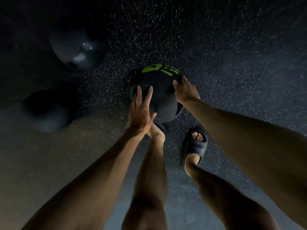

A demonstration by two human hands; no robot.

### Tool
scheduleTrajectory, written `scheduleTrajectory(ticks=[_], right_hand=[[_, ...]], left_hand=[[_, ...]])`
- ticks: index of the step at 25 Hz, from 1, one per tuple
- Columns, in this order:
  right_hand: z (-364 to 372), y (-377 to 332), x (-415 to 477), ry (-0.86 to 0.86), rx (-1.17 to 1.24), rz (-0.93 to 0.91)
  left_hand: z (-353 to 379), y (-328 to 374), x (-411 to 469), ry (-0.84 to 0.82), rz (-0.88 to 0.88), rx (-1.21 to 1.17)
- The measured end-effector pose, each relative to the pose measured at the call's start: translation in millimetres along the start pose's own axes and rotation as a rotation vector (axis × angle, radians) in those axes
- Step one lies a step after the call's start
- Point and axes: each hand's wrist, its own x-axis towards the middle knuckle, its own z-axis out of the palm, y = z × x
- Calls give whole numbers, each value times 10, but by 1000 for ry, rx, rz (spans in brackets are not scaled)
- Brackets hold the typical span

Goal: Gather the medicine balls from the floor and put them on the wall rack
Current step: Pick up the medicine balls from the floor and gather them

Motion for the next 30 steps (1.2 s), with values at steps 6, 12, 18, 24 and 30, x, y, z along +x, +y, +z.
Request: scheduleTrajectory(ticks=[6,12,18,24,30], right_hand=[[36,43,-431,39,-20,-211],[141,-595,-302,108,-79,-81],[-503,-1159,275,64,-139,-33],[-1344,-1438,1184,-45,-218,-17],[-1721,-1435,1393,175,-87,-177]], left_hand=[[-585,186,1066,-75,46,188],[-899,237,1366,-33,-115,-55],[-1076,-177,1215,-100,-1,-36],[-1163,308,1810,-73,-91,-56],[-1627,810,2762,32,-133,-31]])
